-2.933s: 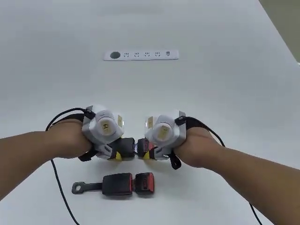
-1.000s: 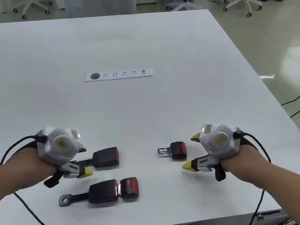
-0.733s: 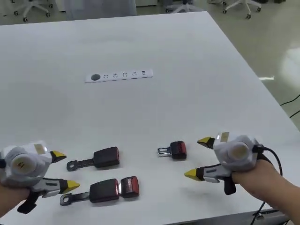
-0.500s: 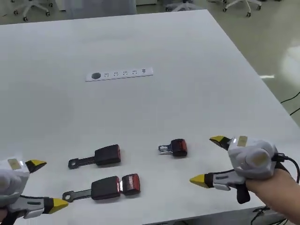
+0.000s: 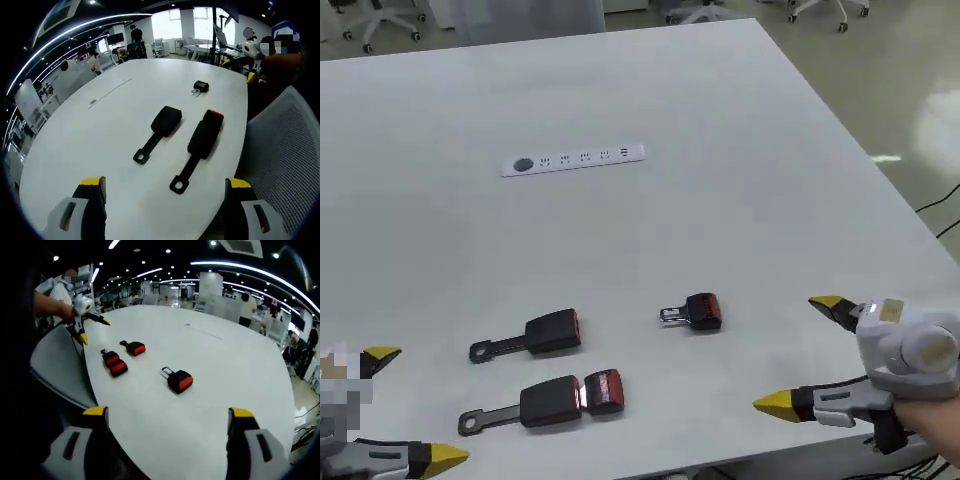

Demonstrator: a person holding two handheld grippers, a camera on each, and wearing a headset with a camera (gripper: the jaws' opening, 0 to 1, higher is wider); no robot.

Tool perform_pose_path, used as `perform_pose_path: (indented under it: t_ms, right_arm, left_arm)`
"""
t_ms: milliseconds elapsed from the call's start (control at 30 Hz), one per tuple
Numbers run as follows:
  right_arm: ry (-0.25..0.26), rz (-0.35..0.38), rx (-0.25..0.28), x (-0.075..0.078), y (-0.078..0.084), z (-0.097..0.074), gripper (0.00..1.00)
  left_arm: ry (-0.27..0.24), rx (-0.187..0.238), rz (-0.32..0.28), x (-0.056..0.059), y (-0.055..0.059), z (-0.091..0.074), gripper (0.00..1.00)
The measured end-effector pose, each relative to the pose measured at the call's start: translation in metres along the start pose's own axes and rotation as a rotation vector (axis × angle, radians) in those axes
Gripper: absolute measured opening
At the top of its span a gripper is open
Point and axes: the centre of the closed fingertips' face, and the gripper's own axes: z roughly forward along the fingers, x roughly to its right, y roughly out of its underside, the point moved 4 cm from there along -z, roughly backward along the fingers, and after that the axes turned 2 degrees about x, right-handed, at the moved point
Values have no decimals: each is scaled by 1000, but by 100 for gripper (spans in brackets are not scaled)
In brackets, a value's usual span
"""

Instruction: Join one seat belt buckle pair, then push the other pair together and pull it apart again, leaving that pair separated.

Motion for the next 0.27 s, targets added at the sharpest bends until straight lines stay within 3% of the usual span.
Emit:
perform_pose_path:
  t_ms: [267]
  right_arm:
    - [-3,10,9,-4,-4,-1,100]
  left_arm:
    - [-20,31,-33,0,5,-6,100]
